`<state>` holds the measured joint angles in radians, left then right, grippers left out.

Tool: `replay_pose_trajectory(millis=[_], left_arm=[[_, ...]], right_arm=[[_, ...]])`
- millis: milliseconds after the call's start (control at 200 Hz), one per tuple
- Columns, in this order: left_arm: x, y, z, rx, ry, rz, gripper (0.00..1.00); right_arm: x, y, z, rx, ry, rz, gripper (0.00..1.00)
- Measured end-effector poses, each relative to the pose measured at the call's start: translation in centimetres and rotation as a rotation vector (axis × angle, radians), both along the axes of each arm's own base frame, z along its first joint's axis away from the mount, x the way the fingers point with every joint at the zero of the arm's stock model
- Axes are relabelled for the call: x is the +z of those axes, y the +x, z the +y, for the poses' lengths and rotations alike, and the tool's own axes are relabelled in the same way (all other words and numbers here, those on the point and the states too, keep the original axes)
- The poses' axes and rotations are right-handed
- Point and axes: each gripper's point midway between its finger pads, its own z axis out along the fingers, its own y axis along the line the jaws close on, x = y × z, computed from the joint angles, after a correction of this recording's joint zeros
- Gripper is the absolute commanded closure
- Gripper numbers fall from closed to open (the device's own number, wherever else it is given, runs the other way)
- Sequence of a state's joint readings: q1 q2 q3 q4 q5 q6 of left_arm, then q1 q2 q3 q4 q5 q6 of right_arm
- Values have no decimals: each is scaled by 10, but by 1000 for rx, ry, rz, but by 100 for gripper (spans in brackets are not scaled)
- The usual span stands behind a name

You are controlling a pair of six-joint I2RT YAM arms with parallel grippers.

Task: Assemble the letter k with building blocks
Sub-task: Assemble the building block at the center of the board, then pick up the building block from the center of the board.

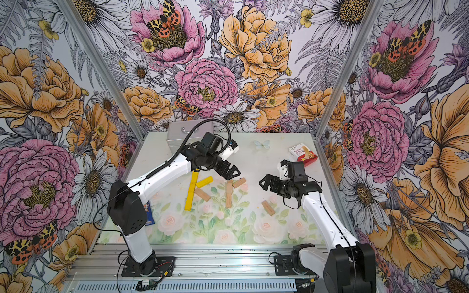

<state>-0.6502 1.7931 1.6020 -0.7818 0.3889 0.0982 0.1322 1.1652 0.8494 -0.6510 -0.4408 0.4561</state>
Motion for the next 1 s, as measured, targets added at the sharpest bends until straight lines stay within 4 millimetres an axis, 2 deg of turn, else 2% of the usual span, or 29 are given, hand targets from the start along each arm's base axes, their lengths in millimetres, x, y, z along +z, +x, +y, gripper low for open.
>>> replay_pose_trajectory(millis=[120,235,535,730,1001], left_arm=[[-8,-29,9,0,-48,134,1],[-5,-48,23,37,-90,218,1],[12,-87,56,138,-153,255,1],[2,-94,65,182,-156,285,1],[2,-88,68,208,-169,285,1]], right_arm=[[-10,-6,7,78,-57,45,1],[-22,-15,11,134,-109,95,1],[-41,-30,5,175,-212,176,1],[-61,-35,1,185,-291,249,1],[-82,-44,-10,181,-416,335,7]])
